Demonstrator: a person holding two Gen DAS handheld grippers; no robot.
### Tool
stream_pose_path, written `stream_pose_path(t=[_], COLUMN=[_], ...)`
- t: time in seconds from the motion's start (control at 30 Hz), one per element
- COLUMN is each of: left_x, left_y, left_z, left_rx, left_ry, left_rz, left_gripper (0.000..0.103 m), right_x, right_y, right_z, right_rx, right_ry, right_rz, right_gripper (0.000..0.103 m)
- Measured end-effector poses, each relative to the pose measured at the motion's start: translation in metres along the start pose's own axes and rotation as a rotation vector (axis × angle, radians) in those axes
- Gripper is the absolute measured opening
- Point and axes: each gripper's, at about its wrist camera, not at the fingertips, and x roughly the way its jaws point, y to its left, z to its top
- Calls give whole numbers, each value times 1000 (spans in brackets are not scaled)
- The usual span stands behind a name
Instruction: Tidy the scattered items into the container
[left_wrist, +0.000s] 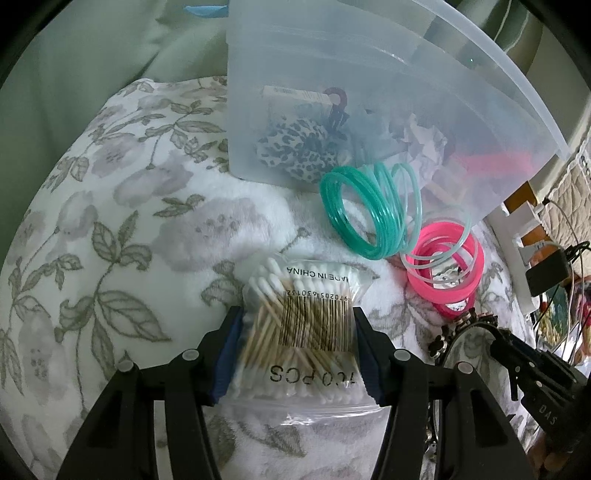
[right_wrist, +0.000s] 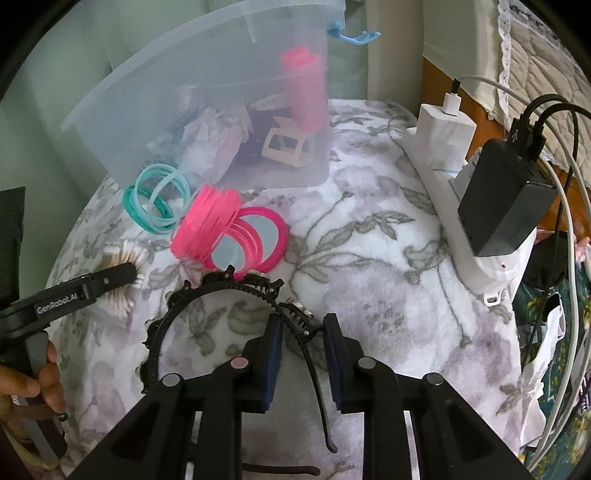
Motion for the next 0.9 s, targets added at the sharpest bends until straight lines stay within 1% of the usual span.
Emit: stream_pose_path(t=[0.2, 0.3, 0.37, 0.57, 0.67, 0.9], left_x=[6, 7, 8, 9, 9, 2], left_y=[0, 1, -2, -10, -11, -4], left_z=[2, 5, 7, 7, 7, 6], left_rx=[-14, -14, -9, 24, 32, 1], left_ry=[-8, 2, 14, 18, 11, 8], left_rz=[-6, -7, -8, 29, 46, 23], left_gripper=[61, 61, 64, 64, 59, 57], right_x=[-4, -6, -9, -23, -31, -44], right_y=[0, 2, 3, 6, 8, 15], right_z=[1, 2, 2, 5, 6, 5], right_rx=[5, 2, 0, -11, -19, -37], right_ry=[-7, -14, -20, -57, -72, -98], right_rz=[-3, -5, -3, -5, -7, -8], right_gripper=[25, 24, 24, 21, 20, 18])
